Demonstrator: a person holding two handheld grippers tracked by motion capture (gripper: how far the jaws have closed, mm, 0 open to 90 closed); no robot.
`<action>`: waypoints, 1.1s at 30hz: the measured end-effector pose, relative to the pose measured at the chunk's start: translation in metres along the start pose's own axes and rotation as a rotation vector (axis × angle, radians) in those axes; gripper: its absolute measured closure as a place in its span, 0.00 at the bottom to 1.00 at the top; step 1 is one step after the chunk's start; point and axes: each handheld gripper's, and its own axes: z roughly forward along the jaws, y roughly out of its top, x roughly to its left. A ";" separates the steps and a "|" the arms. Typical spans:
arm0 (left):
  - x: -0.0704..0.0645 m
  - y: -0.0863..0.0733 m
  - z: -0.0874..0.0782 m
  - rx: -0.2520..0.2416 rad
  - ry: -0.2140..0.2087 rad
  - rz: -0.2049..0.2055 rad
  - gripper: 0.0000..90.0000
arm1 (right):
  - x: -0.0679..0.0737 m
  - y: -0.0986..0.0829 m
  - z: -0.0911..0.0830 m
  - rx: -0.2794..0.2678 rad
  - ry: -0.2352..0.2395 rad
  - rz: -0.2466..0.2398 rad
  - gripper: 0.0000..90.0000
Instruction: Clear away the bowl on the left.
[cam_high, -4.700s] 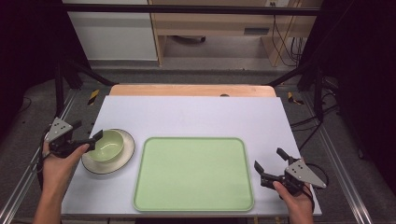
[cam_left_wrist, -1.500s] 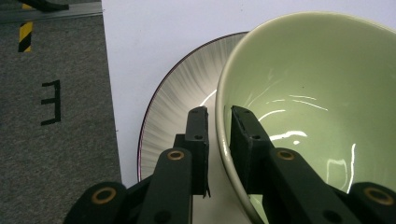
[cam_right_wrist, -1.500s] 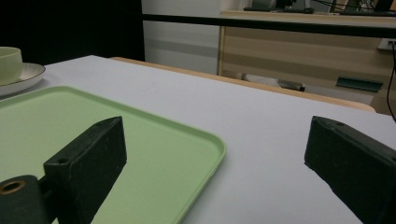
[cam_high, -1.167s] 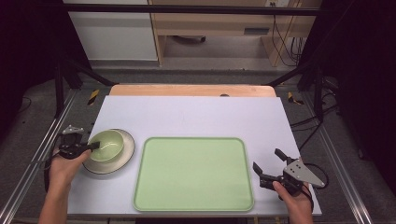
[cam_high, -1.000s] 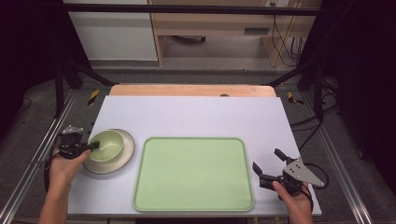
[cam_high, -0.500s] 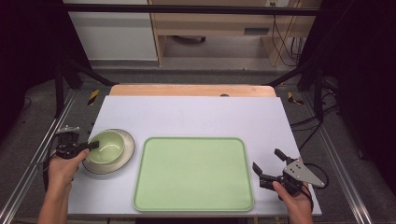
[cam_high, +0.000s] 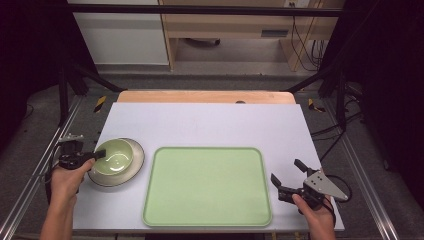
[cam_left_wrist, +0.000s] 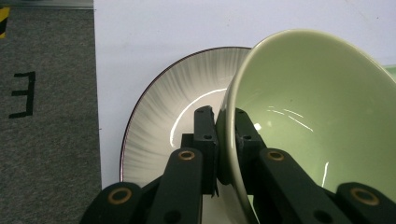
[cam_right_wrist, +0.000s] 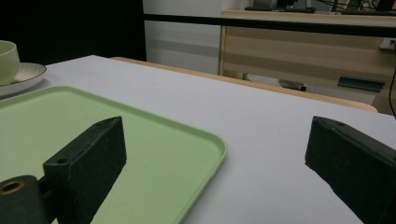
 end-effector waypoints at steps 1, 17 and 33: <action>0.000 0.000 0.000 0.000 0.000 0.000 0.92 | 0.000 0.000 0.000 0.000 0.000 0.000 0.06; -0.015 0.011 -0.010 -0.033 -0.063 0.020 0.92 | 0.000 0.001 -0.002 0.001 -0.003 0.005 0.06; -0.034 0.015 -0.005 -0.022 -0.085 0.073 0.92 | 0.001 0.001 -0.002 -0.002 -0.002 0.004 0.06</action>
